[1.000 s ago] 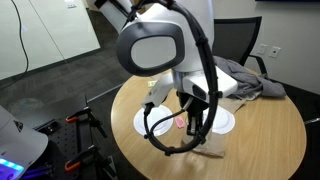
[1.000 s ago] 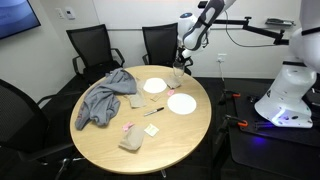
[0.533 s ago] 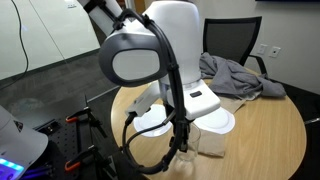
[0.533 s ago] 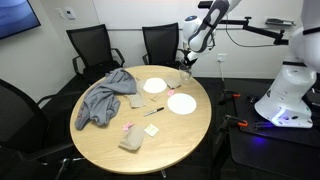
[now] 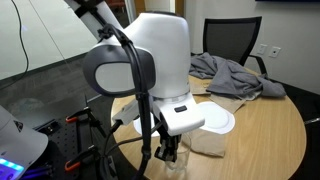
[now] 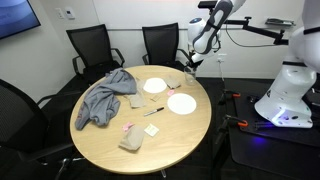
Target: Move the glass cup to the right.
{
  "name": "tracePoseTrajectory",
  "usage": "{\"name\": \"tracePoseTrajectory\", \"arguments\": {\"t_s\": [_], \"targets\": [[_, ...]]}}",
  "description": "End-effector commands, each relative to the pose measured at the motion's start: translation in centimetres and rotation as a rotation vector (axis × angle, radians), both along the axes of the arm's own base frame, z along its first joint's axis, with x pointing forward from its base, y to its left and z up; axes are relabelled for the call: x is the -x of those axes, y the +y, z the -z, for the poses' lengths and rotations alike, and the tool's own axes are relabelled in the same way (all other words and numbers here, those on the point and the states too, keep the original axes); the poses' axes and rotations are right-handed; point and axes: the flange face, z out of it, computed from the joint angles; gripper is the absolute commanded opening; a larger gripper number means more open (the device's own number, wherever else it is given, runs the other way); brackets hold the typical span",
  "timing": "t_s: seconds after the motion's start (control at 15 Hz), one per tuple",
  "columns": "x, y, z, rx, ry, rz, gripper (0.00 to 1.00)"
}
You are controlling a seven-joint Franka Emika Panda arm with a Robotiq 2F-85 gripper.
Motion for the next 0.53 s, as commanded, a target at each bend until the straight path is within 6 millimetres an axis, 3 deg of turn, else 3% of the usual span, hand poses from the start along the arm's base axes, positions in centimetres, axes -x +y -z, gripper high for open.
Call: {"name": "tracePoseTrajectory", "arguments": {"t_s": [0.0,0.47], "targets": [[1.1,0.5,-0.3,-0.011,-0.077,0.033,0.01],[2.1,1.2,1.4,-0.037,-0.148,0.117,0.01]]}}
